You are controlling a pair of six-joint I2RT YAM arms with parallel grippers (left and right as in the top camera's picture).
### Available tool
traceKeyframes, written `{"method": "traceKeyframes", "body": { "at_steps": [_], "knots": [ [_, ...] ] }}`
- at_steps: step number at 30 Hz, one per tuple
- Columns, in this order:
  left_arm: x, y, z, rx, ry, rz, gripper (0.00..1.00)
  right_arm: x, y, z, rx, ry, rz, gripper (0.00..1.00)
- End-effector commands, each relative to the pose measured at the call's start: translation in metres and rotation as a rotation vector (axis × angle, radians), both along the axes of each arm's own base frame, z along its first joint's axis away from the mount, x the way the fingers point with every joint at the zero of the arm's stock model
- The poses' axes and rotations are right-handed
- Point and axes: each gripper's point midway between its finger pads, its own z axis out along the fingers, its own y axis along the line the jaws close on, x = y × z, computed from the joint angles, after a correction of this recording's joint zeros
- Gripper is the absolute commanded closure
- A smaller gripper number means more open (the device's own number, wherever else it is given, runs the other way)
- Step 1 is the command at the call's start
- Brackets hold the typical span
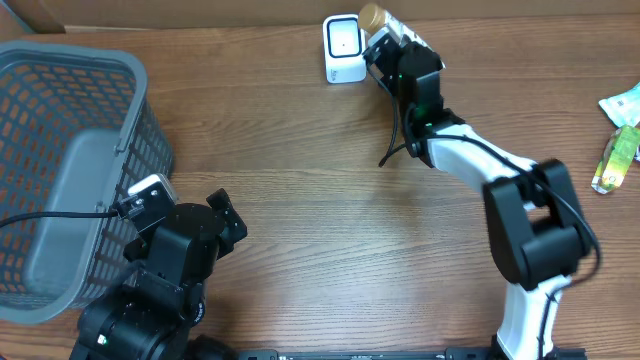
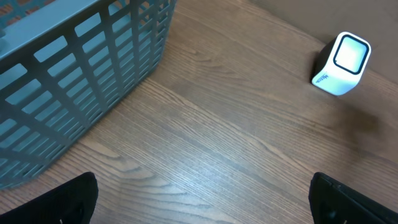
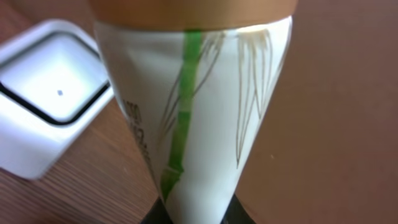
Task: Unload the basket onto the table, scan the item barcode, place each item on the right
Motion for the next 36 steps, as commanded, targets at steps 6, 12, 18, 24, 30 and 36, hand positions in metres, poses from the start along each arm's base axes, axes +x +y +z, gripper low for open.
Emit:
{"method": "traceKeyframes", "body": {
  "at_steps": [6, 12, 18, 24, 30, 36],
  "knots": [
    [0.000, 0.001, 0.004, -0.012, -0.013, 0.013, 0.01, 0.053, 0.012, -0.001, -0.242, -0.122, 0.008, 0.94],
    [0.001, 0.001, 0.004, -0.012, -0.012, 0.013, 0.00, 0.082, 0.023, -0.002, -0.227, -0.169, 0.004, 0.96],
    [0.001, 0.001, 0.004, -0.012, -0.012, 0.013, 0.01, 0.090, 0.032, -0.036, -0.304, -0.107, 0.044, 0.96],
    [0.001, 0.001, 0.004, -0.012, -0.012, 0.013, 0.00, 0.083, 0.050, -0.061, -0.322, -0.045, 0.090, 0.96],
    [0.001, 0.001, 0.004, -0.012, -0.012, 0.013, 0.01, 0.079, 0.057, -0.038, -0.302, -0.067, 0.080, 0.96],
    [0.001, 0.001, 0.004, -0.012, -0.012, 0.013, 0.01, 0.059, 0.021, 0.021, -0.223, 0.018, -0.084, 0.96]
  ]
}}
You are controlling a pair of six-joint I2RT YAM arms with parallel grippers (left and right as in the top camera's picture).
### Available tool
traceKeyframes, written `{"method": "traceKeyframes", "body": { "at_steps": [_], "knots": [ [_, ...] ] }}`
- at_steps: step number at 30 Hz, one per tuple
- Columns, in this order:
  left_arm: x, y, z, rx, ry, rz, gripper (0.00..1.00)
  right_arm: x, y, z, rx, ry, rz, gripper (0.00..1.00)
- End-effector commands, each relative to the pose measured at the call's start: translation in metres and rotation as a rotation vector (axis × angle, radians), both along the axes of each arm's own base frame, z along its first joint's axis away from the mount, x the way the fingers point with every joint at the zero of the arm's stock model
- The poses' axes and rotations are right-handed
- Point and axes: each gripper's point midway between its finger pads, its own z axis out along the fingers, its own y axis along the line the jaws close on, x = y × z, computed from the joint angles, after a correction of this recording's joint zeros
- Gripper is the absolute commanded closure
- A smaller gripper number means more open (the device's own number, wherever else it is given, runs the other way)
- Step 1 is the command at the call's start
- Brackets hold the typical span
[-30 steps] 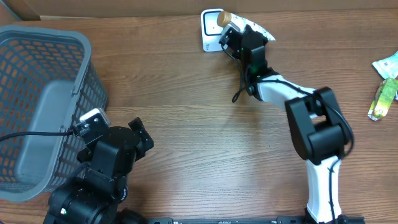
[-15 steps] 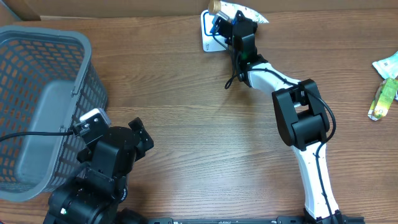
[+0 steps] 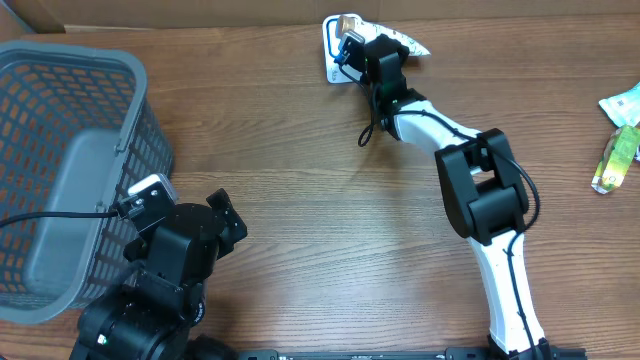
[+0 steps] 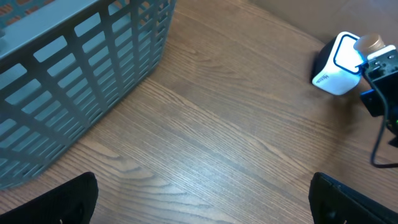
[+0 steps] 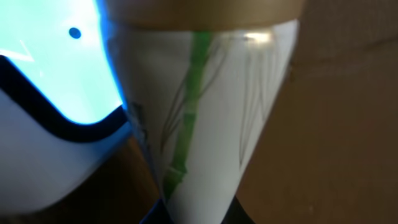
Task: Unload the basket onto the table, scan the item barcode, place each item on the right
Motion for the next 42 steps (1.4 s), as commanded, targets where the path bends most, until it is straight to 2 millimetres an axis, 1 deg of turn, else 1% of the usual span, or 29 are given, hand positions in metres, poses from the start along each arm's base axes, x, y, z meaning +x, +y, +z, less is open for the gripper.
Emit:
{"method": "traceKeyframes", "body": {
  "at_steps": [1, 2, 4, 5, 6, 7, 9, 11, 12, 13, 16, 17, 18, 19, 22, 23, 24, 26, 28, 30, 33, 34, 35, 36, 37, 38, 40, 41, 42],
  "knots": [
    [0.001, 0.001, 0.004, -0.012, -0.013, 0.013, 0.01, -0.010, -0.019, 0.109, 0.130, -0.132, -0.155, 0.96],
    [0.001, 0.001, 0.004, -0.012, -0.013, 0.013, 0.00, -0.016, -0.035, 0.118, 0.160, -0.127, -0.225, 0.96],
    [0.001, 0.001, 0.004, -0.012, -0.013, 0.013, 0.00, -0.031, -0.074, 0.132, 0.200, -0.108, -0.377, 0.96],
    [0.001, 0.001, 0.004, -0.012, -0.013, 0.013, 0.00, -0.035, -0.088, 0.134, 0.217, -0.102, -0.426, 0.96],
    [0.001, 0.001, 0.004, -0.012, -0.013, 0.013, 0.00, -0.041, -0.107, 0.135, 0.245, -0.095, -0.495, 0.96],
    [0.001, 0.001, 0.004, -0.012, -0.013, 0.013, 0.00, -0.049, -0.133, 0.131, 0.281, -0.074, -0.579, 0.96],
    [0.001, 0.001, 0.004, -0.011, -0.012, 0.013, 0.00, -0.062, -0.170, 0.117, 0.304, -0.019, -0.687, 0.96],
    [0.001, 0.001, 0.004, -0.012, -0.013, 0.013, 0.00, -0.077, -0.218, 0.098, 0.300, 0.053, -0.802, 0.96],
    [0.000, 0.001, 0.004, -0.012, -0.013, 0.013, 0.01, -0.082, -0.238, 0.090, 0.321, 0.072, -0.844, 0.96],
    [0.001, 0.001, 0.004, -0.012, -0.013, 0.013, 0.00, -0.088, -0.266, 0.081, 0.363, 0.092, -0.902, 0.96],
    [0.001, 0.001, 0.004, -0.012, -0.013, 0.013, 0.01, -0.108, -0.328, 0.060, 0.443, 0.152, -1.007, 0.96],
    [0.001, 0.001, 0.004, -0.012, -0.013, 0.013, 0.00, -0.120, -0.362, 0.046, 0.503, 0.195, -1.049, 0.96],
    [0.001, 0.001, 0.004, -0.012, -0.013, 0.013, 0.00, -0.130, -0.382, 0.039, 0.544, 0.226, -1.072, 0.93],
    [0.000, 0.001, 0.004, -0.012, -0.013, 0.013, 0.00, -0.137, -0.397, 0.034, 0.583, 0.245, -1.091, 0.90],
    [0.000, 0.001, 0.004, -0.011, -0.012, 0.013, 0.00, -0.160, -0.442, 0.026, 0.750, 0.238, -1.177, 0.87],
    [0.001, 0.001, 0.004, -0.012, -0.013, 0.013, 0.01, -0.168, -0.456, 0.026, 0.800, 0.225, -1.207, 0.80],
    [0.000, 0.001, 0.004, -0.011, -0.012, 0.013, 0.00, -0.173, -0.464, 0.027, 0.829, 0.215, -1.224, 0.69],
    [0.000, 0.001, 0.004, -0.012, -0.013, 0.013, 0.00, -0.183, -0.481, 0.037, 0.899, 0.175, -1.254, 0.00],
    [0.000, 0.001, 0.004, -0.012, -0.013, 0.013, 0.00, -0.188, -0.488, 0.060, 0.985, 0.127, -1.230, 0.00],
    [0.000, 0.001, 0.004, -0.012, -0.013, 0.013, 0.00, -0.185, -0.485, 0.093, 1.059, 0.081, -1.155, 0.00],
    [0.001, 0.001, 0.004, -0.012, -0.013, 0.013, 0.01, -0.184, -0.468, 0.179, 1.198, -0.062, -1.005, 0.00],
    [0.000, 0.001, 0.004, -0.011, -0.012, 0.013, 0.00, -0.186, -0.457, 0.216, 1.258, -0.121, -0.939, 0.00],
    [0.000, 0.001, 0.004, -0.012, -0.013, 0.013, 0.00, -0.189, -0.445, 0.247, 1.309, -0.164, -0.876, 0.00],
    [0.000, 0.001, 0.004, -0.012, -0.013, 0.013, 0.01, -0.194, -0.431, 0.280, 1.362, -0.203, -0.800, 0.00],
    [0.000, 0.001, 0.004, -0.012, -0.013, 0.013, 0.00, -0.201, -0.412, 0.318, 1.416, -0.242, -0.697, 0.00],
    [0.001, 0.001, 0.004, -0.011, -0.013, 0.013, 0.01, -0.211, -0.392, 0.355, 1.455, -0.271, -0.585, 0.00],
    [0.003, 0.006, 0.008, 0.011, -0.036, 0.040, 0.00, -0.234, -0.352, 0.417, 1.499, -0.308, -0.368, 0.00],
    [0.003, 0.009, 0.010, 0.022, -0.044, 0.052, 0.00, -0.249, -0.330, 0.447, 1.504, -0.328, -0.256, 0.00],
    [0.005, 0.013, 0.013, 0.034, -0.065, 0.071, 0.00, -0.262, -0.314, 0.469, 1.499, -0.347, -0.171, 0.00]
  ]
}}
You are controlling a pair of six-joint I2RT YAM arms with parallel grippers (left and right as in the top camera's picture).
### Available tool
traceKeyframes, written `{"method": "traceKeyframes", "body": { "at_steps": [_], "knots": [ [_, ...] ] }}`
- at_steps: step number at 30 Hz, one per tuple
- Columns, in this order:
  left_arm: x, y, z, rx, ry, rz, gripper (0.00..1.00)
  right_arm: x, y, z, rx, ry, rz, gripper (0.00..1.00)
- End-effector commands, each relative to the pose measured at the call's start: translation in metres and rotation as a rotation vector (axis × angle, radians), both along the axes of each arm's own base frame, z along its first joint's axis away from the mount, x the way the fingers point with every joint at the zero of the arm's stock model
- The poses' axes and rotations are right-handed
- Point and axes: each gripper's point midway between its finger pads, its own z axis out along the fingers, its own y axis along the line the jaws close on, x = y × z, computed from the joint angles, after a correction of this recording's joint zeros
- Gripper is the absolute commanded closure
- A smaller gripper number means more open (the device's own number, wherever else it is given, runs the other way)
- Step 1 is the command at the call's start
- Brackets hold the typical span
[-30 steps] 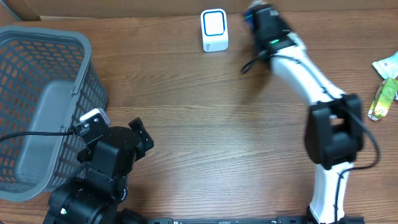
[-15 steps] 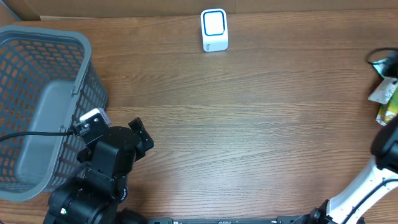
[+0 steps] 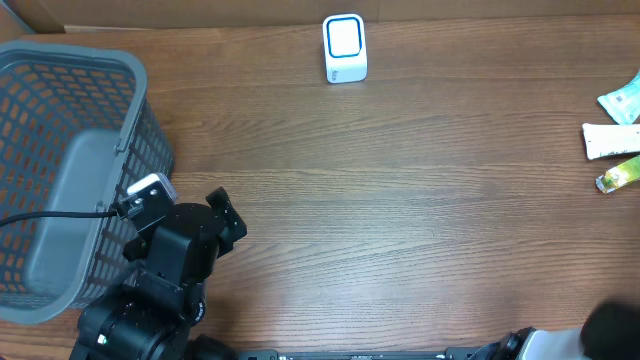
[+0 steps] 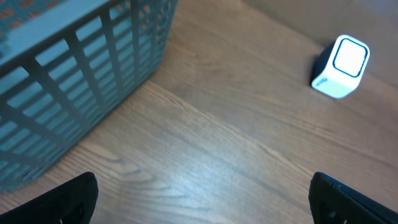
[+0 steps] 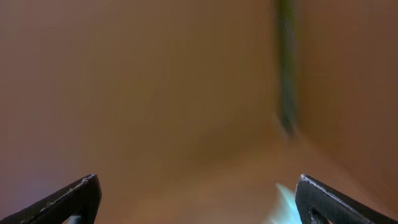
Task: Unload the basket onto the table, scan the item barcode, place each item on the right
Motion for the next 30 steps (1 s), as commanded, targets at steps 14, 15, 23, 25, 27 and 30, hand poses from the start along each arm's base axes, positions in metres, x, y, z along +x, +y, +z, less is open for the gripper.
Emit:
{"method": "traceKeyframes", "body": {
  "at_steps": [14, 15, 23, 25, 27, 30],
  "knots": [
    [0.020, 0.075, 0.257, 0.557, -0.796, 0.530, 0.01, -0.205, 0.221, 0.197, -0.222, -0.529, 0.477, 0.00],
    [0.022, 0.073, 0.264, 0.705, -0.733, 0.491, 0.01, -0.207, 0.221, 0.199, -0.226, -0.536, 0.465, 0.00],
    [0.030, 0.066, 0.259, 0.979, -0.579, 0.287, 0.01, -0.198, 0.228, 0.172, -0.353, -0.447, 0.464, 0.00],
    [0.031, 0.062, 0.244, 1.007, -0.537, 0.164, 0.00, -0.193, 0.220, 0.160, -0.361, -0.414, 0.385, 0.00],
    [0.029, 0.061, 0.229, 1.022, -0.502, 0.064, 0.00, -0.192, 0.208, 0.147, -0.368, -0.378, 0.277, 0.00],
    [0.017, 0.072, 0.218, 0.973, -0.504, 0.041, 0.00, -0.194, 0.199, 0.126, -0.391, -0.351, 0.207, 0.00]
  ]
}}
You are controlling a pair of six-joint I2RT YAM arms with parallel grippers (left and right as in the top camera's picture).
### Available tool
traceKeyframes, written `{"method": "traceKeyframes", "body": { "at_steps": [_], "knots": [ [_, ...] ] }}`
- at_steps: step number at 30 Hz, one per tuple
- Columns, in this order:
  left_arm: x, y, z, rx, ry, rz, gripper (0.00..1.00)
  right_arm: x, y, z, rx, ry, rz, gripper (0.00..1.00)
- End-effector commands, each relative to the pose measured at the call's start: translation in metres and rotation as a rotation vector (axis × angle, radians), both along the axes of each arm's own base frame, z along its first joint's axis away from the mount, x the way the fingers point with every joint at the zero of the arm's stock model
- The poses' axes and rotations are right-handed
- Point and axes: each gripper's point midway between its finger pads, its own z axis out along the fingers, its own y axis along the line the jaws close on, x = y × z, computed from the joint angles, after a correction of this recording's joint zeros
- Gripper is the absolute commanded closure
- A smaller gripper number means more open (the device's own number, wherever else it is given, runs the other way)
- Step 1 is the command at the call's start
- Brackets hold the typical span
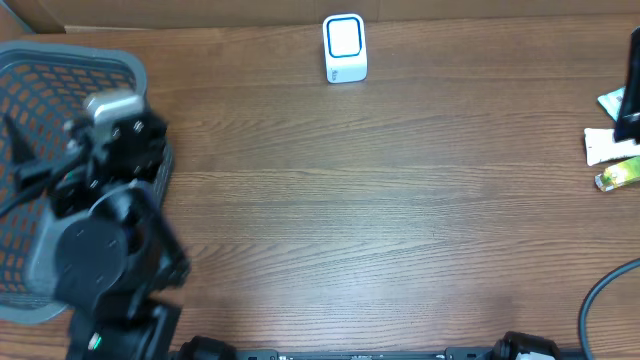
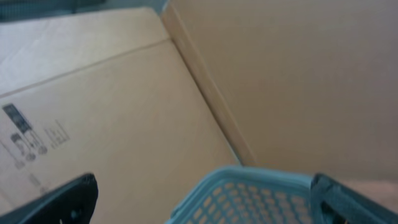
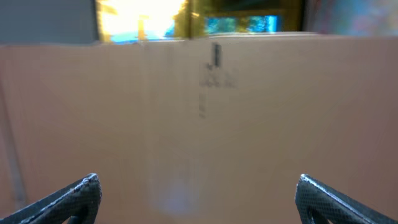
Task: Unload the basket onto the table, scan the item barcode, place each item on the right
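The white scanner (image 1: pixel 345 48) stands at the table's far middle, its window facing up. A white tube (image 1: pixel 606 146) lies at the far right edge, beside a green item (image 1: pixel 620 176) and a green-white packet (image 1: pixel 620 101). My right gripper (image 3: pixel 199 199) is open and empty, facing a cardboard wall; only a dark part of that arm (image 1: pixel 631 100) shows at the overhead's right edge. My left gripper (image 2: pixel 202 205) is open and empty, above the rim of the basket (image 2: pixel 249 186). The left arm (image 1: pixel 105 200) stands over the basket.
The grey-blue mesh basket (image 1: pixel 40 75) fills the left side of the table. Cardboard walls (image 2: pixel 124 112) stand behind the table. A black cable (image 1: pixel 600 290) hangs at the lower right.
My left arm has moved from the table's front left to above the basket, and its camera now faces the cardboard wall. My right arm shows at the overhead's right edge. The tube lies where it was.
My right gripper held the white bamboo-print tube next to the scanner, then right at the scanner's lit window. By 1.0 s ago the tube lay at the table's far right and the gripper was open. Now both grippers are open and face the walls.
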Motion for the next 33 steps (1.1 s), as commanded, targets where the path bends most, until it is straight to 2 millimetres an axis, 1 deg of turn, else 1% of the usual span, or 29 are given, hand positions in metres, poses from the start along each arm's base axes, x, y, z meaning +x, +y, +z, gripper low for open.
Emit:
{"method": "traceKeyframes", "body": {
  "at_steps": [1, 2, 3, 4, 5, 6, 7, 9, 11, 12, 16, 19, 21, 25, 29, 31, 32, 33],
  "knots": [
    [-0.022, 0.006, 0.013, -0.052, -0.093, -0.098, 0.00, -0.006, -0.028, -0.020, -0.067, -0.015, -0.211, 0.00],
    [-0.024, 0.006, 0.012, -0.041, -0.082, -0.110, 0.00, -0.006, -0.028, -0.026, -0.068, -0.014, -0.212, 0.00],
    [-0.023, 0.002, 0.009, -0.015, -0.057, -0.143, 0.00, -0.006, -0.028, -0.033, -0.068, -0.016, -0.213, 0.00],
    [-0.021, -0.005, 0.002, 0.007, -0.014, -0.193, 0.00, -0.005, -0.028, -0.039, -0.068, -0.017, -0.213, 0.00],
    [-0.019, -0.013, -0.005, 0.017, 0.020, -0.248, 0.00, -0.004, -0.028, -0.045, -0.068, -0.018, -0.213, 0.00],
    [-0.016, -0.028, -0.014, 0.027, 0.062, -0.343, 0.00, -0.002, -0.029, -0.050, -0.068, -0.018, -0.213, 0.00],
    [-0.015, -0.042, -0.019, 0.025, 0.079, -0.424, 0.00, 0.000, -0.029, -0.055, -0.068, -0.017, -0.213, 0.00],
    [-0.017, -0.063, -0.020, -0.037, 0.054, -0.560, 0.00, 0.005, -0.030, -0.064, -0.067, -0.010, -0.212, 0.00],
    [-0.024, -0.075, -0.015, -0.106, 0.009, -0.648, 0.00, 0.009, -0.029, -0.071, -0.066, -0.002, -0.201, 0.00],
    [-0.031, -0.076, -0.010, -0.114, -0.015, -0.659, 0.00, 0.007, -0.026, -0.075, -0.069, -0.011, -0.189, 0.00],
    [-0.054, -0.057, -0.001, -0.102, -0.076, -0.583, 0.00, -0.013, -0.016, -0.080, -0.087, -0.055, -0.143, 0.00],
    [-0.073, -0.051, 0.003, -0.098, -0.119, -0.560, 0.00, -0.032, -0.019, -0.080, -0.096, -0.113, -0.178, 0.00],
    [-0.086, -0.048, 0.004, -0.125, -0.163, -0.547, 0.00, -0.040, -0.022, -0.079, -0.085, -0.130, -0.198, 0.00],
    [-0.114, -0.046, 0.001, -0.138, -0.267, -0.509, 0.00, -0.043, -0.028, -0.077, -0.007, -0.131, -0.209, 0.00],
    [-0.140, -0.049, -0.013, -0.141, -0.352, -0.458, 0.00, -0.050, -0.034, -0.060, 0.080, -0.198, -0.215, 0.00],
    [-0.147, -0.055, -0.015, -0.150, -0.381, -0.475, 0.00, -0.052, -0.034, -0.055, 0.092, -0.219, -0.213, 0.00],
    [-0.149, -0.060, -0.013, -0.156, -0.397, -0.500, 0.00, -0.051, -0.034, -0.055, 0.092, -0.216, -0.214, 0.00],
    [-0.151, -0.063, -0.011, -0.161, -0.408, -0.523, 0.00, -0.049, -0.035, -0.060, 0.094, -0.194, -0.216, 0.00]
  ]
}}
